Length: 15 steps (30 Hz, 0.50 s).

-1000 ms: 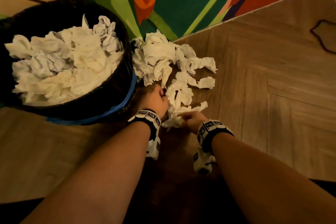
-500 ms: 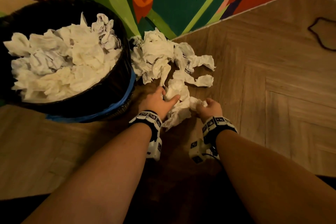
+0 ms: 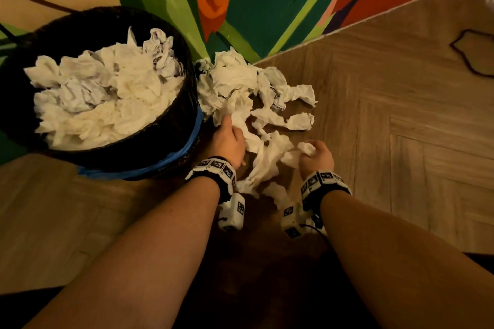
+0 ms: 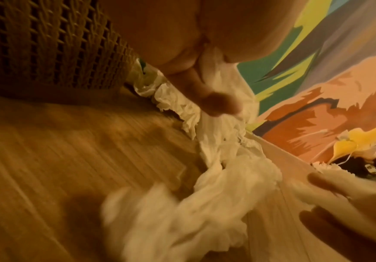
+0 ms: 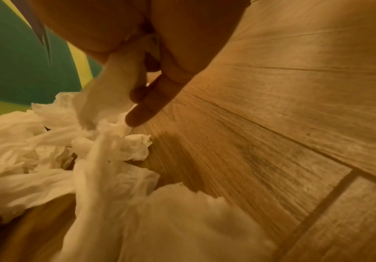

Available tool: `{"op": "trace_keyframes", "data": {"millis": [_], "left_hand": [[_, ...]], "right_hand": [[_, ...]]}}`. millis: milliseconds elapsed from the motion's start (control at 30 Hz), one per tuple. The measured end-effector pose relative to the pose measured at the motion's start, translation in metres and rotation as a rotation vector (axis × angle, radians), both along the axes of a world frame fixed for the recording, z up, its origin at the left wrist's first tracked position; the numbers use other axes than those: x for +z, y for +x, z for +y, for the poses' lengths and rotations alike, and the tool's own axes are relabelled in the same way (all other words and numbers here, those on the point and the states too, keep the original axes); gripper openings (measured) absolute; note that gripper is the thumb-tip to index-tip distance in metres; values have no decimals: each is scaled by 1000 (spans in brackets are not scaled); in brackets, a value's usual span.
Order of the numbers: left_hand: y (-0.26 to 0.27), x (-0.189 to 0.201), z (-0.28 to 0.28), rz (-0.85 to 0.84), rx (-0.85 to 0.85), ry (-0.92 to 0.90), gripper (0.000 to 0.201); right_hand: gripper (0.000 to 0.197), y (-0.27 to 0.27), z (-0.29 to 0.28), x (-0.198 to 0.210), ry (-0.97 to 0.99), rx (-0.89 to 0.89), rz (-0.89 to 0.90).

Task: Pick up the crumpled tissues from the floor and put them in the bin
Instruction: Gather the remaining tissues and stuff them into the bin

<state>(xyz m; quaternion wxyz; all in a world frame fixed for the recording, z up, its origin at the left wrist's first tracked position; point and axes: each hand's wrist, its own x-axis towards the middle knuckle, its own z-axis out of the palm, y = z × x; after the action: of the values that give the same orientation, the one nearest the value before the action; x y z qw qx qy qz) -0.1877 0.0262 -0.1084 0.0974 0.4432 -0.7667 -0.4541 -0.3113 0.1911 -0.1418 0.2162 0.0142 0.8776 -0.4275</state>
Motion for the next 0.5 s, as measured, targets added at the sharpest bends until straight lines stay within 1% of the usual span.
{"op": "trace_keyframes", "data": {"millis": [100,200,267,333,367,400,433,500], "left_hand": [[9,4,-1,96,-10,7,37],[16,3,-4,130,-58,4,42],[21,2,-7,123,-79,-17,34],[26,1,-6,82,-106,-38,19],[28,2,-4,51,-120,-36,14],[30,2,-2,18,-130,-27,16],[32,2,0,-4,-133,-23,20],[36,3,2,-31,-145,-64,24]], "right_hand": [[35,-1,1,2,39,37,-29],[38,-2,-1,6,58,31,-110],[36,2,-1,6,110,119,-123],[39,14,3,6,172,304,-174],[47,21,7,4,198,419,-215],[57,29,11,3,247,556,-240],[66,38,16,0,341,703,-236],[80,55,25,-8,529,934,-177]]}}
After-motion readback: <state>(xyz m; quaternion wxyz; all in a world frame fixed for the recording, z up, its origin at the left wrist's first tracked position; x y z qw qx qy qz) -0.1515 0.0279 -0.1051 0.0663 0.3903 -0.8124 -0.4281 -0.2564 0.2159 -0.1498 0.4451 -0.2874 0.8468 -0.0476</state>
